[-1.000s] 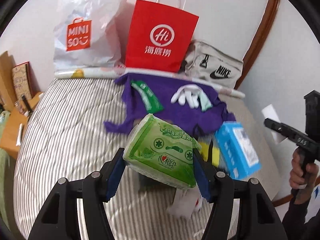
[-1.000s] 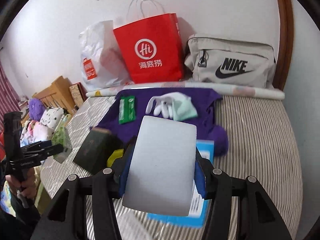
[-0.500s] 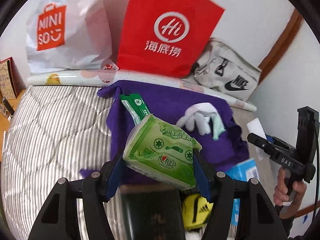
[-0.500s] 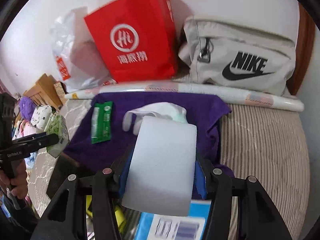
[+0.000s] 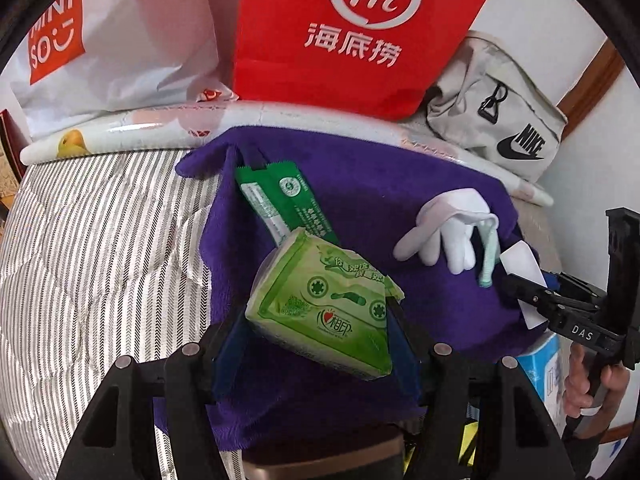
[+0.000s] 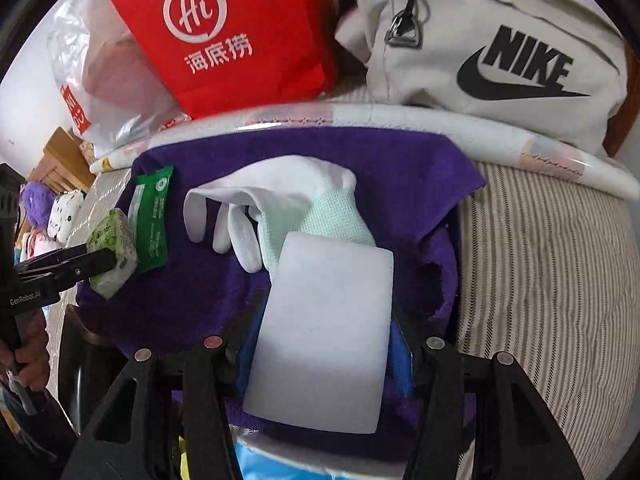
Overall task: Organize soft objects
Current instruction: 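Release the sponge from the right tool while the left tool releases the tissue pack onto the towel, then withdraw both tools from the towel toward the white mask packet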
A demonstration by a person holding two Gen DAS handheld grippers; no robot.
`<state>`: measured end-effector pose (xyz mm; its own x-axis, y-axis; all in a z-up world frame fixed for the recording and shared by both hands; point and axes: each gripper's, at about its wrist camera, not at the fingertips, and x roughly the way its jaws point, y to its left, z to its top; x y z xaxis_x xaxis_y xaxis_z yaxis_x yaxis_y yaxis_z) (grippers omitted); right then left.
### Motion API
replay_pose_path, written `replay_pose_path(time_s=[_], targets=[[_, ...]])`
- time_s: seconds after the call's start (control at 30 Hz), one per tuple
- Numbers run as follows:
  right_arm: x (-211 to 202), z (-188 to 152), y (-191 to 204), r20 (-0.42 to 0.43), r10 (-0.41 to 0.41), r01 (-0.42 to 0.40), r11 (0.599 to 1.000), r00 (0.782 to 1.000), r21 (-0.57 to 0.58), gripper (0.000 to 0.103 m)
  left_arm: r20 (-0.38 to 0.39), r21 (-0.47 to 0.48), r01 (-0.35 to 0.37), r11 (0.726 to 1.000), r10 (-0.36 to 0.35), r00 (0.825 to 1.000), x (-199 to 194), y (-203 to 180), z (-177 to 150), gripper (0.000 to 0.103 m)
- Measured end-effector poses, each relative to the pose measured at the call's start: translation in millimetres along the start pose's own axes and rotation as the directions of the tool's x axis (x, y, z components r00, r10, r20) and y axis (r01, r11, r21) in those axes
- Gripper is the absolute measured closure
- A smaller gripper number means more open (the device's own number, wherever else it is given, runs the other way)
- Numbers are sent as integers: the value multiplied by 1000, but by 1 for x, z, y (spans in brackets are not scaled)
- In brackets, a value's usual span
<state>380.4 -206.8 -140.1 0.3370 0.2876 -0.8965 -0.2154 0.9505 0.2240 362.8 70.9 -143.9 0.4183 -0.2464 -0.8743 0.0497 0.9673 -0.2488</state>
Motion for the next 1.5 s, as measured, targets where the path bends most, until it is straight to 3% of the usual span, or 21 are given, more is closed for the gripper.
replay_pose_path(time_s=[0.1, 0.23, 0.47, 0.6, 0.7, 0.83, 1.13, 1.33, 1.5], targets=[[4, 2, 2, -8, 3, -3, 1000, 1000, -14, 46, -1, -12, 27, 1000, -27, 1000, 2, 4, 1, 38], [8, 5, 5, -16, -7, 7, 1000, 1000, -29, 31, -13, -8, 38, 999, -38, 999, 3, 4, 2, 28], [1, 5, 12, -9, -60, 60, 997, 998, -52, 31, 5, -3, 21, 1000, -21, 1000, -7, 1, -2, 28], [-23, 0, 15, 38, -57, 59, 997, 998, -48, 31, 77, -2, -34, 999, 34, 996, -33, 1, -10, 28], [-49, -11, 19, 108, -45, 51, 997, 993, -55, 31, 134, 8, -37, 999, 35, 990, -56, 0, -19, 28], [-82, -34, 29, 171, -2, 16, 997, 985, -77, 31, 192, 35, -41, 999, 34, 981, -90, -6, -42, 28], [-129, -101, 53, 223, 31, -9, 995, 974, -101, 31, 188, 76, -47, 996, 32, 982, -136, -20, -116, 29], [-151, -145, 61, 251, 36, -11, 995, 967, -99, 31, 195, 146, -43, 988, 14, 981, -146, -40, -169, 29], [-169, -182, 61, 288, 47, -20, 995, 956, -96, 31, 182, 217, -9, 976, -32, 983, -131, -60, -201, 29]])
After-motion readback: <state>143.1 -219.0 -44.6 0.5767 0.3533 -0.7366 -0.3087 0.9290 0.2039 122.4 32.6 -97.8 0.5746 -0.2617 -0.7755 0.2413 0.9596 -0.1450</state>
